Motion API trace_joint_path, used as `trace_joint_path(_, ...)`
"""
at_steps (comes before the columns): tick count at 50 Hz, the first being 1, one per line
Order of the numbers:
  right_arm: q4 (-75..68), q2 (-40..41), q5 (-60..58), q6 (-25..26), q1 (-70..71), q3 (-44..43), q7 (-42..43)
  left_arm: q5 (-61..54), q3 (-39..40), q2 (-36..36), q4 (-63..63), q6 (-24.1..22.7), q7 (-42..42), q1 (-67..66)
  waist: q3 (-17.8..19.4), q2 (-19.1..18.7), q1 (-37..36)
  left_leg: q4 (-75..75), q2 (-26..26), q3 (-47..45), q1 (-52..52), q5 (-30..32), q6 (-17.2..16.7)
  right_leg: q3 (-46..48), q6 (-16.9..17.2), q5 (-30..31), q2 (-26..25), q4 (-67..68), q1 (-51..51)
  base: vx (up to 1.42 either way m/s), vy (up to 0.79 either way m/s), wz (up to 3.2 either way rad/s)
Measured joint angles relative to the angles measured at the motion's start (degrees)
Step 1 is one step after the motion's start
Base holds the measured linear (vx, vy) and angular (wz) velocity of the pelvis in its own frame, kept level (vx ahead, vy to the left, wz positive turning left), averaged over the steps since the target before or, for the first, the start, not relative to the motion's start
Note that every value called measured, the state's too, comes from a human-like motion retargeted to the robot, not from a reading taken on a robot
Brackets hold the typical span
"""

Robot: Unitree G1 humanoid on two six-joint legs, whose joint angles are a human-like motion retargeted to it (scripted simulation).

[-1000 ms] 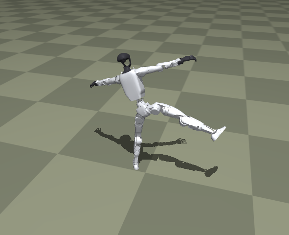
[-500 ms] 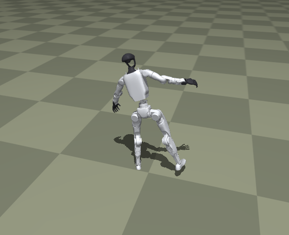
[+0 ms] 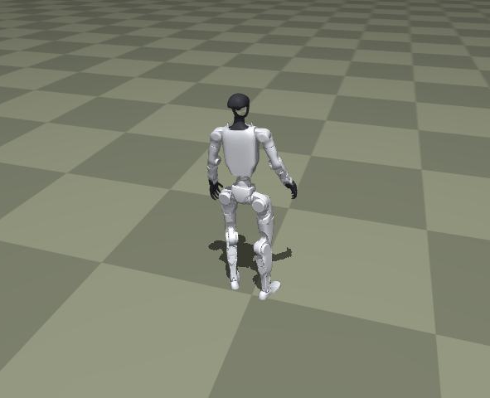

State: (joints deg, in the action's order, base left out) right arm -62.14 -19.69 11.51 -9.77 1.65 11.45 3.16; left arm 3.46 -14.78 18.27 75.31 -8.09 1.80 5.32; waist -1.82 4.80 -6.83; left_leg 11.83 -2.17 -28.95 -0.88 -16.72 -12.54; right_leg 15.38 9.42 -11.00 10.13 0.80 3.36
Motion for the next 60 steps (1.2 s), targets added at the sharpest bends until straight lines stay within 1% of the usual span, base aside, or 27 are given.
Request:
trace_joint_path(4,0.3,1.8,-0.9,-0.1,-0.3,2.5,-0.2,2.7,-3.6,-0.5,1.4,0.4,-1.0,0.3,-0.7,-1.6,0.3,-0.9,0.9,1.0,0.1,0.3,0.8,1.5,-0.2,-0.9,0.5,0.2,0.3,0.03,-0.04,0.27)
trace_joint_path(8,0.2,2.3,-1.1,-0.6,-0.9,3.6,0.9,5.7,-7.0,0.6,-1.4,-0.4,-0.4,0.6,-1.1,-3.0,0.2,-1.7,1.3,2.3,0.1,0.8,0.9,3.3,-0.4,-1.1,0.6,0.0,1.0,0.03,-0.04,0.35)
trace_joint_path(15,-4.8,2.9,2.0,-1.6,-0.3,3.0,6.9,5.5,-8.8,3.6,-6.9,-2.2,3.7,3.0,-1.4,-3.3,-1.0,-1.9,1.5,4.2,-0.4,1.2,1.1,5.8,-0.2,-0.9,0.4,-1.3,2.2,0.01,-0.05,0.28)
trace_joint_path(20,-10.6,3.8,5.3,-1.6,1.5,2.9,7.9,4.6,-8.0,6.0,-8.3,-2.8,4.4,5.2,-0.7,-1.7,-2.6,-1.9,1.4,4.5,-0.4,1.2,1.4,6.3,-0.5,-0.9,0.2,-1.9,2.7,0.00,0.00,0.00)
trace_joint_path(25,-12.9,3.9,7.5,-1.1,2.0,0.5,5.4,5.9,-4.9,10.1,-8.0,-2.7,2.8,6.8,1.2,1.0,-3.8,-1.7,1.3,4.6,-0.4,1.2,1.6,6.1,-0.7,-1.0,0.1,-1.9,2.8,0.00,0.00,0.00)
trace_joint_path(30,-13.1,2.2,9.8,-0.1,1.6,-1.9,2.2,6.0,-0.9,16.7,-6.6,-1.7,-0.1,8.2,4.2,4.1,-3.3,-1.4,0.8,5.3,-0.9,1.4,1.4,6.6,-1.4,-1.3,-0.2,-0.5,2.0,-0.02,0.00,0.05)
trace_joint_path(33,-13.2,0.0,10.7,0.4,1.2,-2.4,0.8,5.1,1.3,22.0,-5.4,-1.2,-1.2,8.8,6.4,5.5,-2.2,-1.2,-0.5,5.9,-0.8,1.7,0.9,6.3,-2.8,-0.6,-1.2,1.5,1.4,-0.06,0.01,0.13)
trace_joint_path(37,-13.5,-4.0,11.2,0.3,0.6,-3.3,-0.2,3.4,3.8,29.9,-3.0,-1.4,-1.3,9.1,9.2,6.6,-0.1,-1.2,-3.3,6.7,0.2,2.4,0.4,1.2,-4.4,1.6,-3.9,4.3,0.2,-0.07,0.01,0.11)
trace_joint_path(40,-14.1,-7.9,11.2,0.2,0.4,-5.2,-0.5,2.2,5.2,36.0,-0.4,-1.9,-0.6,9.4,10.4,7.2,1.6,-1.5,-5.6,7.1,0.8,2.7,0.8,-5.3,-4.0,2.6,-5.3,4.8,-1.0,-0.02,0.00,0.03)
trace_joint_path(41,-14.4,-9.4,11.0,0.3,0.3,-6.1,-0.5,1.8,5.5,38.0,0.5,-1.9,-0.4,9.7,10.6,7.3,2.0,-1.6,-6.3,7.2,0.9,2.6,1.1,-7.1,-3.6,2.9,-5.1,4.2,-1.4,0.00,0.00,0.00)
trace_joint_path(43,-15.1,-12.5,10.6,0.8,0.4,-8.4,-0.6,1.2,6.0,41.8,2.3,-2.0,0.0,10.5,10.8,7.5,2.8,-1.8,-7.6,7.3,1.1,2.4,2.0,-10.3,-2.7,4.1,-3.8,2.7,-2.1,0.00,0.00,0.00)
trace_joint_path(45,-15.8,-15.9,9.8,1.5,0.4,-11.1,-0.6,0.6,6.2,45.4,3.8,-2.1,0.5,11.6,10.7,7.6,3.3,-1.9,-8.8,7.3,1.0,2.1,3.1,-12.6,-1.5,6.7,-1.4,0.8,-2.7,0.00,0.00,0.00)
trace_joint_path(49,-17.2,-23.3,7.2,2.9,0.3,-16.8,-0.7,-0.5,6.0,51.8,5.7,-2.7,1.6,14.3,9.8,6.7,3.8,-1.7,-11.8,7.2,0.5,1.3,4.5,-14.3,1.9,14.5,5.2,-2.3,-4.3,0.01,0.01,-0.09)
trace_joint_path(53,-18.0,-30.5,4.9,3.6,0.2,-21.7,-0.3,-1.6,5.4,57.5,6.3,-3.6,3.1,17.2,8.6,4.2,3.8,-0.4,-16.7,7.0,-0.5,0.6,3.6,-11.2,5.3,19.6,11.9,-3.5,-6.0,0.01,0.01,-0.27)
trace_joint_path(56,-18.6,-35.0,3.2,4.0,0.7,-24.6,0.3,-2.3,4.7,61.4,6.2,-4.3,4.3,19.8,7.4,0.0,3.2,0.8,-24.5,7.1,-1.9,1.0,1.2,-7.3,5.6,21.6,13.2,-3.4,-8.2,-0.02,-0.09,-0.48)
trace_joint_path(60,-20.0,-39.9,0.9,4.0,2.3,-26.7,0.9,-2.5,3.1,65.3,5.4,-4.8,5.5,23.0,4.2,-5.4,2.3,1.0,-34.2,7.3,-4.8,3.7,-1.6,-3.2,5.6,24.1,15.3,-3.4,-12.7,-0.05,-0.08,-0.60)
